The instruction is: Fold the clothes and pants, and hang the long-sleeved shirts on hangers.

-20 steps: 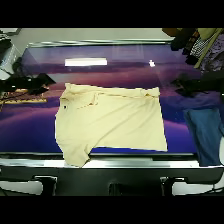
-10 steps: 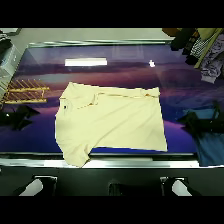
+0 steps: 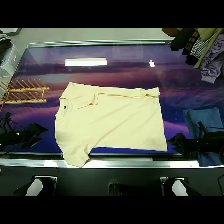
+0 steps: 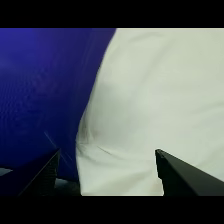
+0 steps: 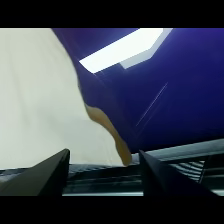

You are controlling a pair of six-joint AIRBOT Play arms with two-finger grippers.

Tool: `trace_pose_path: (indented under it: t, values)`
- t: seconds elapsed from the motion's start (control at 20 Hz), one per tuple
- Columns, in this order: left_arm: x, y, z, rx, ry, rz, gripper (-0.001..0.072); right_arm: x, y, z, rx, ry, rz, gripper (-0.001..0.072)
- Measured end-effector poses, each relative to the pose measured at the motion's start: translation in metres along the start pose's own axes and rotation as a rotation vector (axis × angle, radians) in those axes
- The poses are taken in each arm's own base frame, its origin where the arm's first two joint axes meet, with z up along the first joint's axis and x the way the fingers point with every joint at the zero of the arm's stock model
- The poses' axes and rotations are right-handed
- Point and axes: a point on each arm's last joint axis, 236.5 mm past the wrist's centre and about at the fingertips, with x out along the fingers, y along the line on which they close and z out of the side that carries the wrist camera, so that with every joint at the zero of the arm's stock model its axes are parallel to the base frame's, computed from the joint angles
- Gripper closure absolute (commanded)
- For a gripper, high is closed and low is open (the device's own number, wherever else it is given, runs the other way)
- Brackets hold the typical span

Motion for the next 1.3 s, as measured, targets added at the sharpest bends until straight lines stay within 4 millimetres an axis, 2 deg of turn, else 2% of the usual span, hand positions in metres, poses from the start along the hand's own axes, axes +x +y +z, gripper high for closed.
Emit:
trace_pose_path:
  t: [0.15, 0.5, 0.55, 0.6, 0.9, 0.95, 1.1, 1.15, 1.3]
  values:
    - [0.001, 0.002, -0.002, 0.002, -0.001, 0.002, 0.0033, 0.008, -0.004, -0.005, 0.024, 0.016, 0.001, 0.0227]
    - [0.003, 0.003, -0.001, -0.006, -0.005, 0.003, 0.0033, 0.025, 0.006, -0.009, 0.072, 0.071, 0.084, 0.0233]
    - [0.003, 0.003, 0.000, -0.016, -0.010, 0.004, 0.0033, 0.026, 0.006, -0.010, 0.076, 0.079, 0.087, 0.0302]
    - [0.003, 0.004, 0.001, -0.019, -0.016, 0.005, 0.0033, 0.028, 0.005, -0.011, 0.079, 0.084, 0.086, 0.0317]
    - [0.009, 0.009, 0.001, -0.039, -0.012, 0.013, 0.0032, 0.034, 0.004, -0.017, 0.103, 0.103, 0.099, 0.0317]
    - [0.012, 0.012, -0.002, -0.045, -0.004, 0.015, 0.0032, 0.037, 0.004, -0.021, 0.109, 0.112, 0.103, 0.0339]
    - [0.020, 0.018, -0.012, -0.063, 0.031, 0.019, 0.0033, 0.042, 0.000, -0.031, 0.118, 0.134, 0.096, 0.0658]
    - [0.022, 0.019, -0.015, -0.061, 0.039, 0.020, 0.0033, 0.043, 0.000, -0.031, 0.119, 0.135, 0.098, 0.0683]
    - [0.027, 0.020, -0.021, -0.048, 0.060, 0.021, 0.0032, 0.043, 0.002, -0.031, 0.117, 0.132, 0.109, 0.0684]
